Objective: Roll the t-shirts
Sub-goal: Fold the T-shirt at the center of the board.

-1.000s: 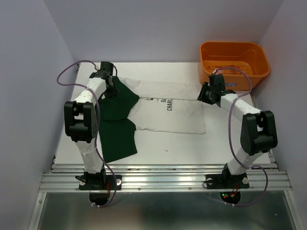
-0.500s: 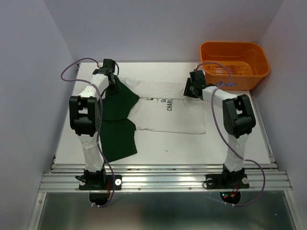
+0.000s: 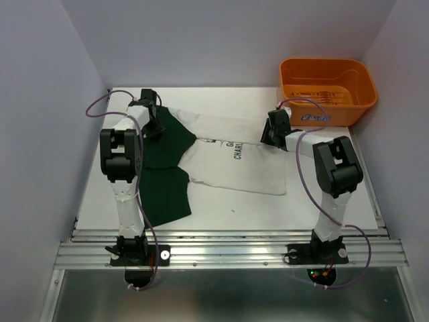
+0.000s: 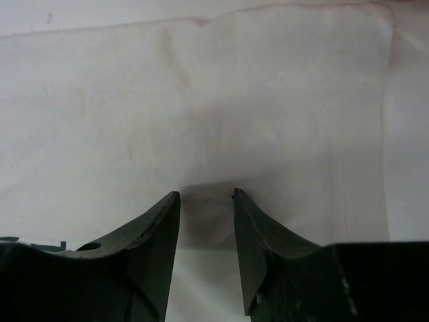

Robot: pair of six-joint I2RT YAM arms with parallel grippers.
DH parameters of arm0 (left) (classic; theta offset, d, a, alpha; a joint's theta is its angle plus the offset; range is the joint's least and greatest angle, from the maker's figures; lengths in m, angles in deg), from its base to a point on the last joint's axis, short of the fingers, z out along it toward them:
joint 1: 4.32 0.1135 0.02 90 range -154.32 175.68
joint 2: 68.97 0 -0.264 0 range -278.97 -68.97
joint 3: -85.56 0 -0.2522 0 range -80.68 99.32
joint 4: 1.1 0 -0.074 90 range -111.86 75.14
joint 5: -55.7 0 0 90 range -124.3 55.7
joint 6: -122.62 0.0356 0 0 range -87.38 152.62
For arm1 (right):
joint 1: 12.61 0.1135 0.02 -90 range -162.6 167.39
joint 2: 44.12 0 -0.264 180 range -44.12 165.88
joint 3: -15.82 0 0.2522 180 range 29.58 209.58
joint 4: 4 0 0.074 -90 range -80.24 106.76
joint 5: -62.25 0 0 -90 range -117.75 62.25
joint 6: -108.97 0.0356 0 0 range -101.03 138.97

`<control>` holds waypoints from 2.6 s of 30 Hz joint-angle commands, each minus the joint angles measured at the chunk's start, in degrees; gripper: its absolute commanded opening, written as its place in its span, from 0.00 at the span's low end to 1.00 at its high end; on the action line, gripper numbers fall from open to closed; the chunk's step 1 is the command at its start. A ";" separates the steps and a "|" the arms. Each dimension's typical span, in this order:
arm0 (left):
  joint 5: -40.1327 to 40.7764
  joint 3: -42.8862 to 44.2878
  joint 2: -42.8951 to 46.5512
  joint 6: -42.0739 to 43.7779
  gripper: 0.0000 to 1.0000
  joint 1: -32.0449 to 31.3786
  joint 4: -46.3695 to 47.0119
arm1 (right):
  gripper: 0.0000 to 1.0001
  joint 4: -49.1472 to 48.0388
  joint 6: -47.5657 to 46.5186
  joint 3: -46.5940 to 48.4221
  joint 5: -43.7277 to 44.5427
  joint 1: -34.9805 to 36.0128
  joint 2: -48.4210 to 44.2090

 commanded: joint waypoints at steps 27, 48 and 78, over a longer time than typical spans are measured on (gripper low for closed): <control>-5.10 11.62 -7.65 0.17 0.26 -4.49 -1.48 | 0.44 6.20 10.76 -23.58 16.78 2.56 -13.17; -0.09 -2.40 19.04 -0.18 0.30 -0.36 -1.49 | 0.57 12.70 8.82 -18.04 13.09 2.56 -27.20; -0.44 -54.54 44.81 -16.70 0.69 10.01 -2.63 | 0.65 14.72 7.06 -21.47 -1.76 2.56 -36.01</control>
